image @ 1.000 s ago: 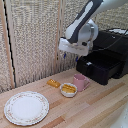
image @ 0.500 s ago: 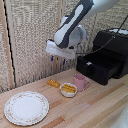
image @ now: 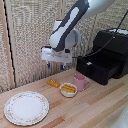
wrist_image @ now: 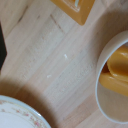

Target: Extend the gripper towards the air fryer handle. Grasp the air fryer handle and pull it to open the air fryer. Release the air fryer handle and move the gripper to the bread. Grasp the bread with the gripper and move it to the air fryer basket. Release the bread inside the air fryer and retract the gripper.

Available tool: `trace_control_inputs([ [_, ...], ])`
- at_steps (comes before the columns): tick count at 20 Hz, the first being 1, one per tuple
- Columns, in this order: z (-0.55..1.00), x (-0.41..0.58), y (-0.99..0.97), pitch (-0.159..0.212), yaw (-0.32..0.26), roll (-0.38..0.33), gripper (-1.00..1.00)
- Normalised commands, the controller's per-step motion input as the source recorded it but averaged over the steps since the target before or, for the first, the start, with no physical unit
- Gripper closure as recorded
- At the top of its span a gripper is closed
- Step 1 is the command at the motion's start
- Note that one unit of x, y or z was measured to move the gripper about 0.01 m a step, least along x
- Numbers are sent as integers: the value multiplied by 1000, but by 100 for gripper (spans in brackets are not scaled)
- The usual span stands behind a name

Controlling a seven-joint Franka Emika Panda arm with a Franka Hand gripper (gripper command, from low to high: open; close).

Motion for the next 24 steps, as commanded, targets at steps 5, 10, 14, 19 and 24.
trace_control_inputs([
  [5,0,42,-14,27,314,-139,-100],
  [10,0,67,-30,0,316,-142,-100],
  [14,0,129,-28,0,309,-148,-100],
  [19,0,217,0,0,307,-138,-100],
  [24,-29,237,0,0,313,-117,-100],
])
